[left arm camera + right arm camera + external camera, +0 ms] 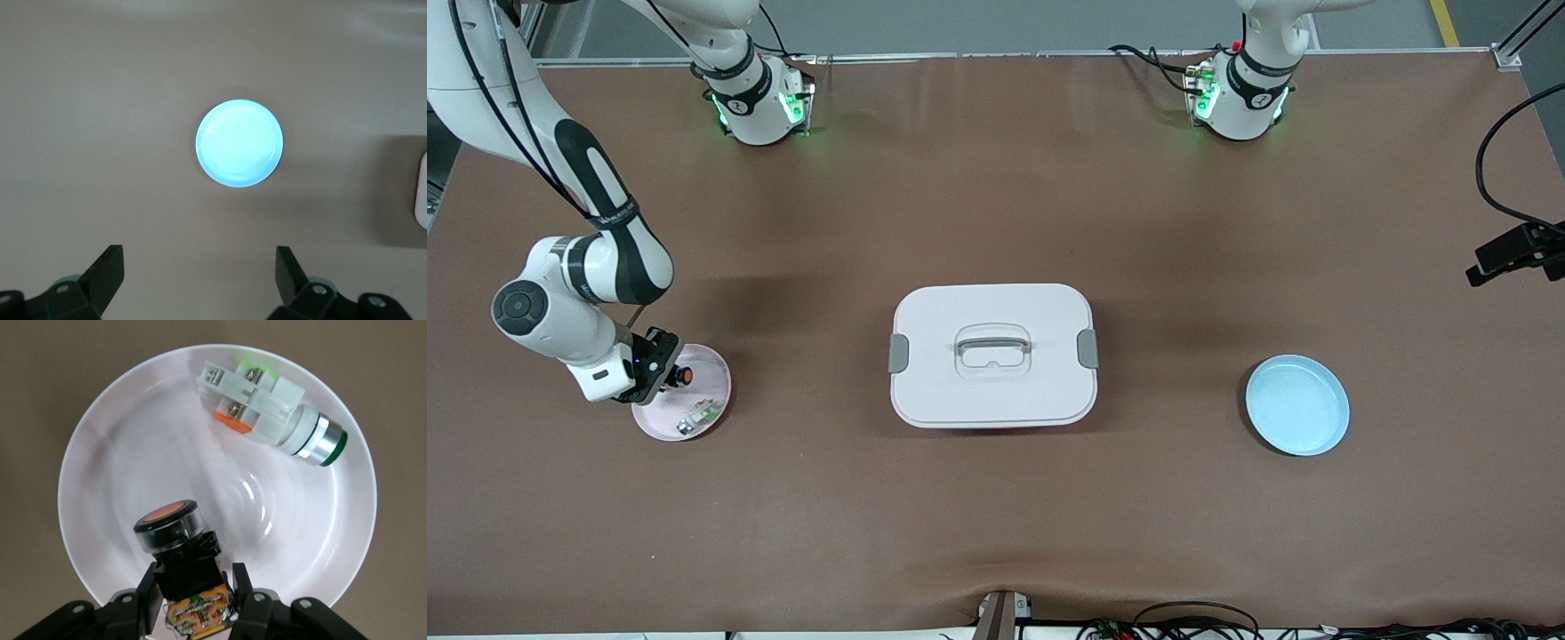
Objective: Transfer orange switch to right arm and place
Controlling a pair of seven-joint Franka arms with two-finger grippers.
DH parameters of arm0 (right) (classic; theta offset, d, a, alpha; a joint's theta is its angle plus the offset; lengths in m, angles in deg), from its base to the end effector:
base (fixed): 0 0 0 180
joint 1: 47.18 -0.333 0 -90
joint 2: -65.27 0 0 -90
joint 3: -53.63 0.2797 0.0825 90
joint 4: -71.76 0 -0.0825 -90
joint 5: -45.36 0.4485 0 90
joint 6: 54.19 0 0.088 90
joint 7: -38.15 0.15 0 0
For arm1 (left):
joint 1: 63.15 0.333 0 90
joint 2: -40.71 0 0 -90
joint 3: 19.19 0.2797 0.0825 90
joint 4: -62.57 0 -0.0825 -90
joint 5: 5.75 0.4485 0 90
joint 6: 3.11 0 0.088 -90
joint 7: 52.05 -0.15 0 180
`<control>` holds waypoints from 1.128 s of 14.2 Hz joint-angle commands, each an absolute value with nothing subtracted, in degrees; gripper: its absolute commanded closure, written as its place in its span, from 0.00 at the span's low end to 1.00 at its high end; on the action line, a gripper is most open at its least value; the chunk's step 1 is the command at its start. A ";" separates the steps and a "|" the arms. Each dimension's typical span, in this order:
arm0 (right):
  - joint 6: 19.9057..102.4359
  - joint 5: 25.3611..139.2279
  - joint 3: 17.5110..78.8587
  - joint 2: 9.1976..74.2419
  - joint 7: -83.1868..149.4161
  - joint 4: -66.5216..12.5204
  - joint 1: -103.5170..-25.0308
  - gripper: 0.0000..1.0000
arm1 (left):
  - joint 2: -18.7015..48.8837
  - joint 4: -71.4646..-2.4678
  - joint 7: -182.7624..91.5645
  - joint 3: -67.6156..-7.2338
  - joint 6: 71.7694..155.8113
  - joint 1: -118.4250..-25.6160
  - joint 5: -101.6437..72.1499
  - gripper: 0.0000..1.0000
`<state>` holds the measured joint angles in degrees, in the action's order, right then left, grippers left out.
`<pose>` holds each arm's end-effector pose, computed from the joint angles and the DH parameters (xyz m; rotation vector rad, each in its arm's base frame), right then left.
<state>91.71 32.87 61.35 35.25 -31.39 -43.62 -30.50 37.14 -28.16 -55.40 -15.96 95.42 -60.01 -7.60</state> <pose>0.6178 -0.0929 0.0654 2.5309 1.7663 -0.0334 0.6485 0.0673 0.5127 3.1159 0.0874 0.1186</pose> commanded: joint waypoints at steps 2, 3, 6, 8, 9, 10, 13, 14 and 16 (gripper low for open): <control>91.80 31.21 61.46 33.99 -28.40 -42.06 -30.21 1.00 | 36.32 -28.31 -55.57 -14.88 98.67 -63.23 -7.95 0.00; 91.89 31.30 61.46 33.98 -27.52 -42.06 -30.13 1.00 | 36.32 -28.31 -55.30 -14.97 98.67 -63.84 -8.04 0.00; 91.89 31.39 61.46 33.98 -26.81 -42.15 -30.12 1.00 | 37.28 -28.40 -53.02 -14.79 97.97 -64.73 -8.04 0.00; 92.24 31.39 61.46 33.55 -26.72 -42.15 -30.12 1.00 | 38.95 -29.27 -52.75 -14.88 97.70 -64.64 -8.65 0.00; 92.76 31.39 61.46 33.37 -26.80 -42.15 -30.12 1.00 | 39.91 -30.32 -52.84 -14.79 97.61 -64.64 -9.00 0.00; 93.20 31.39 61.46 32.85 -26.80 -42.15 -30.12 1.00 | 41.14 -31.72 -53.10 -14.79 97.61 -64.64 -9.01 0.00; 93.38 31.39 61.46 32.66 -26.80 -42.15 -30.21 1.00 | 46.58 -39.00 -53.54 -15.05 100.59 -64.55 -8.22 0.00; 93.47 31.39 61.46 32.49 -26.80 -42.15 -30.13 1.00 | 49.04 -42.08 -53.54 -15.49 101.91 -64.47 -7.78 0.00; 93.56 31.47 61.46 31.96 -26.37 -41.80 -29.95 0.82 | 53.09 -47.18 -53.54 -17.33 104.11 -64.03 -6.55 0.00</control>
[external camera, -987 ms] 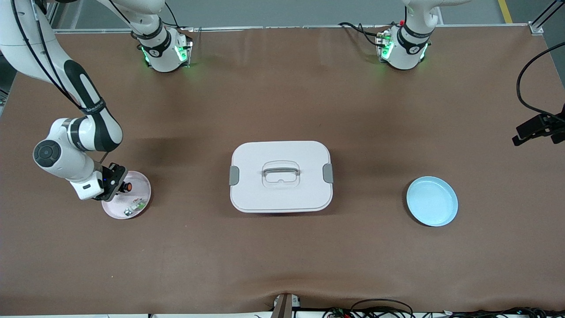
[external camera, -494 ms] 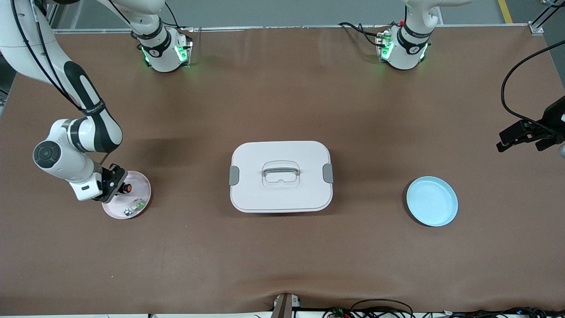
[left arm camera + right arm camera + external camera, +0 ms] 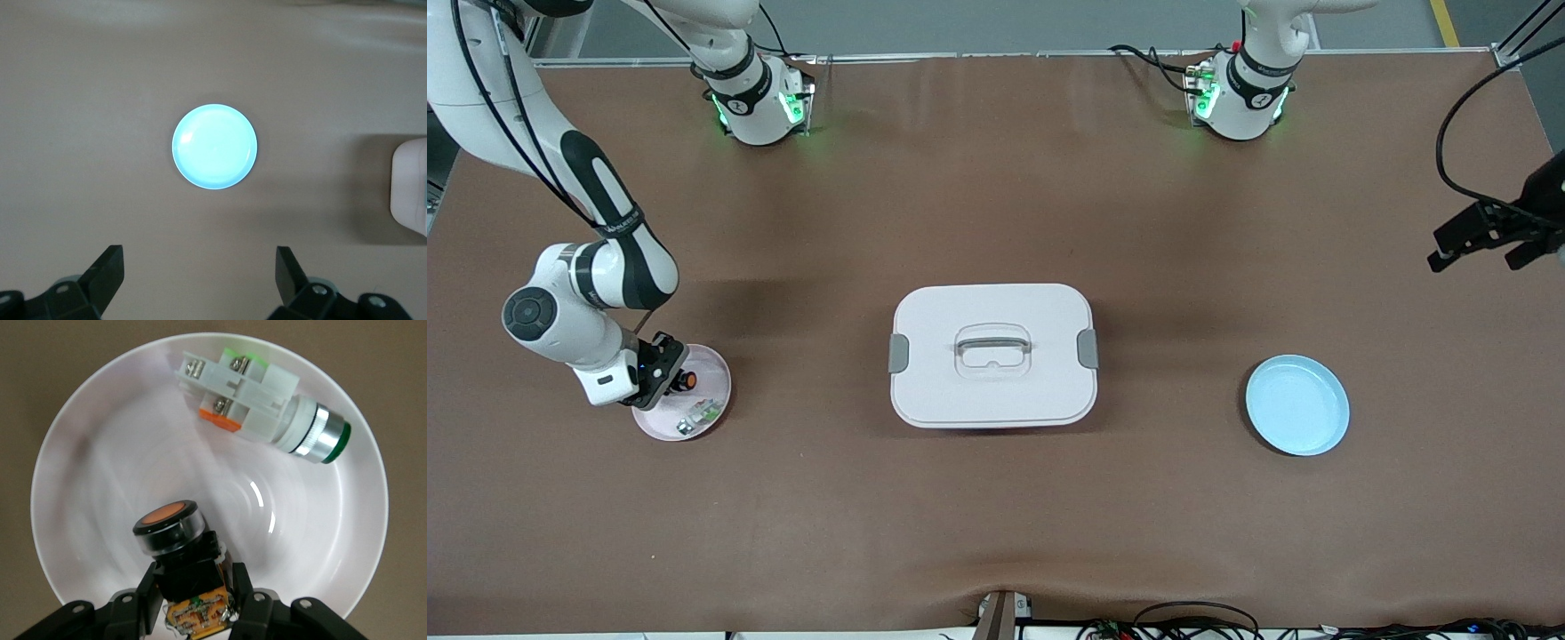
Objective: Transfer orange switch to right arm and place
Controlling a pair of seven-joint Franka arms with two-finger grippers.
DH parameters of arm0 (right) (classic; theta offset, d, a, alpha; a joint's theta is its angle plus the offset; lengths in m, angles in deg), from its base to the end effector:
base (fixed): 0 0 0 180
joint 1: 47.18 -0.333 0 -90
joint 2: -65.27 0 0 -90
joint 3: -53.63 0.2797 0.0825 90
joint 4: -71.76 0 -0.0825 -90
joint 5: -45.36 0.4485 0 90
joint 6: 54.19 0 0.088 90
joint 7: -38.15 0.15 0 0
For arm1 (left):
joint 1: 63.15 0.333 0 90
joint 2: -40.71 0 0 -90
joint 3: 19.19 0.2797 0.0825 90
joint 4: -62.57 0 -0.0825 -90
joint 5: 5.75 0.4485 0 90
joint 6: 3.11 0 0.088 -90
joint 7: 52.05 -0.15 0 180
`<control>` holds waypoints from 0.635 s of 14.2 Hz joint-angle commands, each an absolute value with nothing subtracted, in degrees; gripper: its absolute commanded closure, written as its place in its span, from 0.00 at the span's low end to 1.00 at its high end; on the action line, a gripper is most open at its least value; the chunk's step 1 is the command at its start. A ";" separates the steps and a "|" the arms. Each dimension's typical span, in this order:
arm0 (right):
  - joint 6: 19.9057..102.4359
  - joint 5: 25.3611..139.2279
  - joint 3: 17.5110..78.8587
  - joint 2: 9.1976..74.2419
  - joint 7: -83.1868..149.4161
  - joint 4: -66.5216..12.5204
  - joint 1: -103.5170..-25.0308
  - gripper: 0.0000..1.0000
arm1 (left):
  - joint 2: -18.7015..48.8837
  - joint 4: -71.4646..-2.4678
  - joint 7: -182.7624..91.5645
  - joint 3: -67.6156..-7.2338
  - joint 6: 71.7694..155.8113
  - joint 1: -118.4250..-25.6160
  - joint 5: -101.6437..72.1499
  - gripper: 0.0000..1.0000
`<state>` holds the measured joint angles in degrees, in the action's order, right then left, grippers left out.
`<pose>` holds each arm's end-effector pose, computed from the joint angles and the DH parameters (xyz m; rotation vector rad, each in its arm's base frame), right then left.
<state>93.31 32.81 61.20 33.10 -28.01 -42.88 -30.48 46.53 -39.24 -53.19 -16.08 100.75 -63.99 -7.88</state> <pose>0.6176 -0.0932 0.0499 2.5854 1.6908 -0.0198 0.6158 0.0206 0.5183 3.0959 0.0406 0.2146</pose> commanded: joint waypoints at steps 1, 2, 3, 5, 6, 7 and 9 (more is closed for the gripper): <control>93.21 31.47 61.46 31.79 -26.02 -41.19 -29.51 0.01 | 53.10 -47.20 -53.54 -17.43 104.20 -64.03 -6.37 0.00; 92.77 31.47 61.46 31.61 -26.01 -41.01 -29.25 0.00 | 52.58 -46.42 -53.54 -17.43 104.21 -64.11 -6.28 0.00; 92.51 31.47 61.54 31.70 -25.84 -40.57 -29.16 0.00 | 51.53 -44.93 -53.54 -17.43 104.03 -64.11 -6.28 0.00; 89.37 31.56 61.63 32.40 -26.10 -39.43 -28.81 0.00 | 49.25 -41.86 -53.63 -17.43 103.77 -64.11 -6.28 0.00; 84.90 31.82 61.72 33.10 -26.10 -37.86 -28.89 0.00 | 47.67 -38.89 -53.46 -17.34 103.42 -64.11 -6.28 0.00; 80.51 31.91 61.89 34.23 -26.10 -36.19 -29.07 0.00 | 45.92 -36.25 -53.46 -17.43 102.37 -64.11 -6.28 0.00; 72.15 32.26 62.25 36.00 -26.01 -32.33 -29.42 0.00 | 42.58 -30.45 -53.37 -17.34 99.12 -64.11 -6.28 0.00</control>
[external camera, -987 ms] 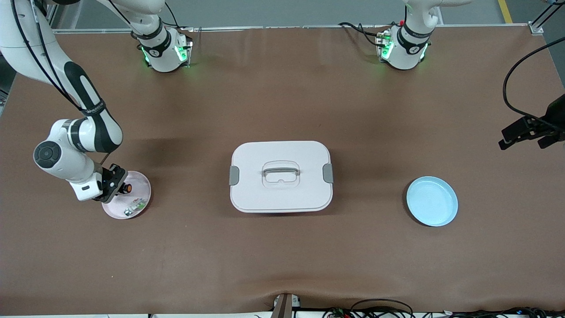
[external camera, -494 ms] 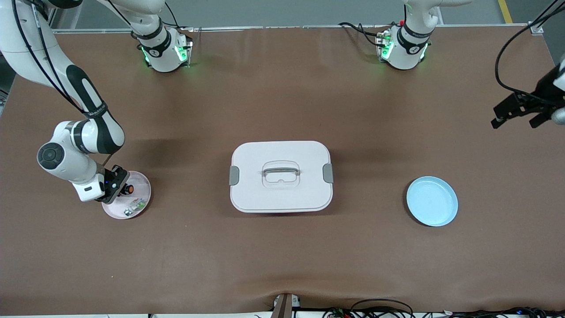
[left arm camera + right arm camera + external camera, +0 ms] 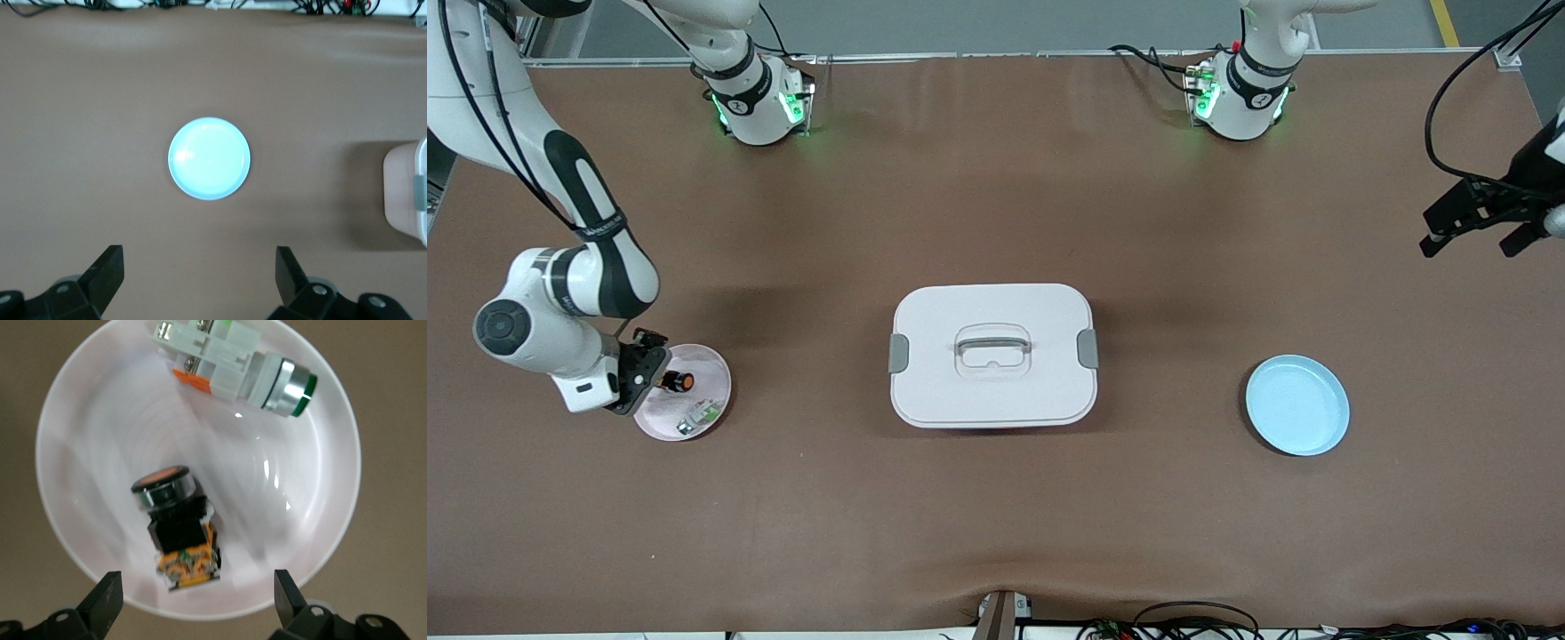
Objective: Transfer orange switch to right arm and place
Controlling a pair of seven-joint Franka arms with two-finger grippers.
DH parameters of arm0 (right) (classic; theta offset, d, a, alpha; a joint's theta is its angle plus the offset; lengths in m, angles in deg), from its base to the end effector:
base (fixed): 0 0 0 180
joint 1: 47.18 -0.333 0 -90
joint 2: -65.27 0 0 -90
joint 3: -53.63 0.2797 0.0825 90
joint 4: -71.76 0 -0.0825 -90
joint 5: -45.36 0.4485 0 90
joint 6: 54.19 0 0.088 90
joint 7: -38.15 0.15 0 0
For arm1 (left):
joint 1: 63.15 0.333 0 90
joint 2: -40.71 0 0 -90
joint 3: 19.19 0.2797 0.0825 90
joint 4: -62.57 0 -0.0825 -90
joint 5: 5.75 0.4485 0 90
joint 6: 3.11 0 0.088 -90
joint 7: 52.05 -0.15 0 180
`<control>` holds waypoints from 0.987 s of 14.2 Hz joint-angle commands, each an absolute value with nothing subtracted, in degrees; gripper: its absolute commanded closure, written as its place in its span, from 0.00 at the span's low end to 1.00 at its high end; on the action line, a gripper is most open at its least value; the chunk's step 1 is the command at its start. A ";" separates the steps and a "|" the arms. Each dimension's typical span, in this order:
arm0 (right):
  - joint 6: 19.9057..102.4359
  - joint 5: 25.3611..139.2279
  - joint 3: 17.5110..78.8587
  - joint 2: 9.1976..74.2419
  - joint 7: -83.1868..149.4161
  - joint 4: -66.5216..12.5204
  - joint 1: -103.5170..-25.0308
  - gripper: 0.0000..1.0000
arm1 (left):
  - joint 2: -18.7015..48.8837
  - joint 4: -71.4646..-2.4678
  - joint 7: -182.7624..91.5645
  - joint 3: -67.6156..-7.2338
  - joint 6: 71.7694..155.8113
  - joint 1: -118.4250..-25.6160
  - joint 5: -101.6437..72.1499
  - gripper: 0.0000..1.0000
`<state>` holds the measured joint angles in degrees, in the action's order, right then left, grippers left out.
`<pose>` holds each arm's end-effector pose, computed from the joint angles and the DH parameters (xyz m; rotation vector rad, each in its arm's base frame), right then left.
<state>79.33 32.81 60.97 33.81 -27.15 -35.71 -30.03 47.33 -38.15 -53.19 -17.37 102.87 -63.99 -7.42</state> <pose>0.6379 -0.1167 0.0899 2.6522 1.6458 -0.1866 0.6199 0.0077 0.5419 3.0963 0.0038 0.3229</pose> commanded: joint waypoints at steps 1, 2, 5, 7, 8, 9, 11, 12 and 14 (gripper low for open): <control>67.59 32.35 62.33 36.53 -26.01 -29.52 -29.42 0.00 | 41.34 -28.33 -53.28 -17.34 97.98 -64.11 -6.28 0.00; 63.11 32.35 62.34 36.62 -26.01 -26.27 -29.60 0.00 | 40.28 -26.83 -53.11 -17.34 97.79 -64.11 -6.37 0.00; 50.53 35.15 62.25 36.71 -24.09 -16.51 -29.95 0.00 | 39.13 -25.93 -53.10 -17.43 92.80 -64.38 -6.46 0.00; 46.03 36.48 62.16 36.79 -19.53 -12.55 -29.60 0.00 | 39.39 -26.02 -52.58 -17.95 88.76 -64.73 -6.55 0.00; 45.05 36.48 62.16 37.23 -17.86 -11.57 -29.51 0.00 | 39.48 -25.94 -52.58 -18.22 88.30 -64.64 -6.55 0.00; 44.52 36.66 62.16 37.76 -16.45 -11.21 -29.51 0.00 | 39.40 -25.94 -52.58 -18.22 88.30 -64.64 -6.63 0.00; 42.94 37.88 62.16 39.34 -9.97 -11.12 -29.42 0.00 | 39.39 -25.85 -52.58 -18.22 88.73 -64.64 -7.07 0.00; 41.54 38.59 62.16 40.04 -6.71 -11.12 -29.51 0.00 | 39.48 -25.76 -52.58 -18.31 88.74 -64.29 -7.07 0.00; 40.04 38.68 62.25 42.14 -0.38 -11.12 -29.95 0.00 | 39.66 -25.76 -52.75 -18.22 88.74 -64.11 -7.07 0.00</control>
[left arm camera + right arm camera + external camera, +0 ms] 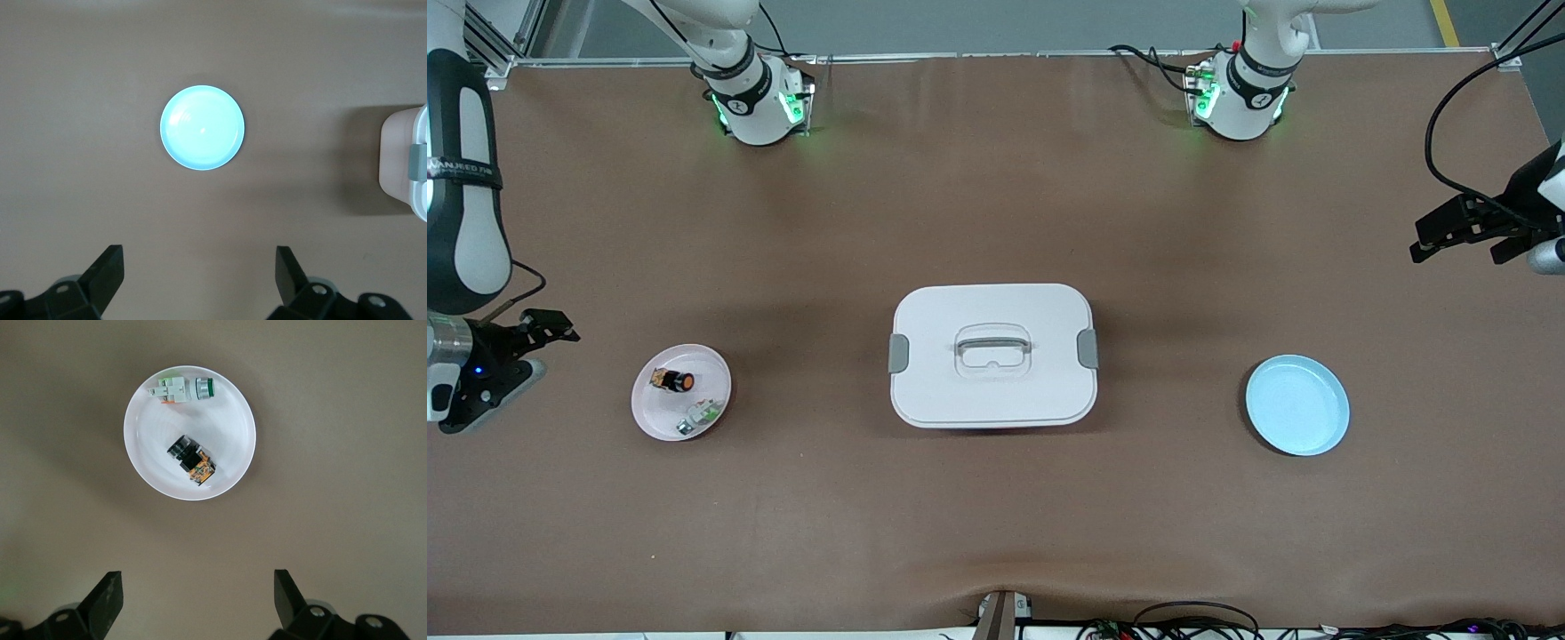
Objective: Transfer orange switch to right arm and place
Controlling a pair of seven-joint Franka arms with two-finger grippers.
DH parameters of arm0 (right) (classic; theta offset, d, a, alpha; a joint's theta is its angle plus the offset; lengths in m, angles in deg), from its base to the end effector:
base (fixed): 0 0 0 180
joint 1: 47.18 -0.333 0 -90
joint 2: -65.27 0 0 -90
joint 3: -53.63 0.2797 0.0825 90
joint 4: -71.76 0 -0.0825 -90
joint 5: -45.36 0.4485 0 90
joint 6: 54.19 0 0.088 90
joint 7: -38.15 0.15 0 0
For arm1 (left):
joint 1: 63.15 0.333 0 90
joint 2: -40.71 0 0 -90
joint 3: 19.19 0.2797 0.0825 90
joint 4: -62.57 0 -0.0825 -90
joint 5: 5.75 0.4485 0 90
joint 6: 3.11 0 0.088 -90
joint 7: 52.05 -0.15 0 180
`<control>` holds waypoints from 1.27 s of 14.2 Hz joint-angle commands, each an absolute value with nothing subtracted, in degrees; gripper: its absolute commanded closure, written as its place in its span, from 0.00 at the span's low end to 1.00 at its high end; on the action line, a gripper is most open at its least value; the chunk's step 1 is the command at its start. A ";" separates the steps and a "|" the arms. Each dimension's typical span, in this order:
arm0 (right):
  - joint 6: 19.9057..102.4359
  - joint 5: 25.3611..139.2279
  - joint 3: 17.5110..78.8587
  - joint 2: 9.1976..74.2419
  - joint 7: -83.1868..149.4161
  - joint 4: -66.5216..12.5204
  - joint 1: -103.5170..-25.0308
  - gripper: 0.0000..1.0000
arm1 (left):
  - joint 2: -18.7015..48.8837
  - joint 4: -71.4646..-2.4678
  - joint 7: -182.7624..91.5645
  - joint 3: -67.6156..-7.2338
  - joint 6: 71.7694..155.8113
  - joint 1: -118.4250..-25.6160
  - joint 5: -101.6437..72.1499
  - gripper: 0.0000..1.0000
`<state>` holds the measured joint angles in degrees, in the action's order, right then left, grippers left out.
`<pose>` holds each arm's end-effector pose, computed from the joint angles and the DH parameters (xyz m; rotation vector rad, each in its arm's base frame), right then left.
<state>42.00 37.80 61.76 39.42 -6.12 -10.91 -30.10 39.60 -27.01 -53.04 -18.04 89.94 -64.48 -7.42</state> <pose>0.6889 -0.1364 0.3220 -2.9329 -0.9672 0.3376 0.6314 -0.0063 0.5420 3.1123 -0.0303 0.0644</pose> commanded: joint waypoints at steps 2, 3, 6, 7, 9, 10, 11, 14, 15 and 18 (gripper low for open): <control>38.55 39.12 62.42 44.60 6.73 -11.12 -30.30 0.00 | 39.75 -25.76 -53.28 -18.22 88.65 -64.03 -7.16 0.00; 38.36 39.21 62.42 45.75 8.77 -11.21 -30.82 0.00 | 39.75 -25.76 -53.28 -18.13 88.65 -64.03 -7.16 0.00; 37.13 45.77 62.16 49.18 16.31 -11.73 -31.18 0.00 | 39.66 -25.93 -52.93 -18.22 88.56 -64.11 -7.07 0.00; 36.70 46.50 62.16 50.23 18.52 -12.17 -31.09 0.00 | 39.57 -25.85 -52.75 -18.13 88.56 -64.11 -7.16 0.00; 36.08 46.68 62.16 51.90 19.60 -12.53 -31.44 0.00 | 39.48 -25.76 -52.32 -18.22 88.73 -64.38 -7.16 0.00; 35.38 46.68 62.16 52.70 19.69 -12.70 -31.53 0.00 | 39.31 -25.76 -52.31 -18.22 88.74 -64.29 -7.16 0.00; 35.46 46.51 62.16 54.18 20.39 -13.66 -31.79 0.00 | 39.31 -25.76 -52.31 -18.22 88.74 -64.20 -7.16 0.00; 33.19 45.98 62.25 55.08 23.72 -12.80 -31.97 0.00 | 39.22 -25.67 -52.23 -18.22 88.82 -64.20 -8.13 0.00; 32.83 46.24 62.07 54.99 25.30 -11.92 -31.54 0.00 | 39.22 -25.67 -52.31 -18.22 88.74 -64.11 -8.13 0.00; 30.30 46.85 61.72 55.08 25.14 -8.15 -30.04 0.00 | 39.31 -25.67 -52.23 -18.22 88.74 -64.64 -7.95 0.00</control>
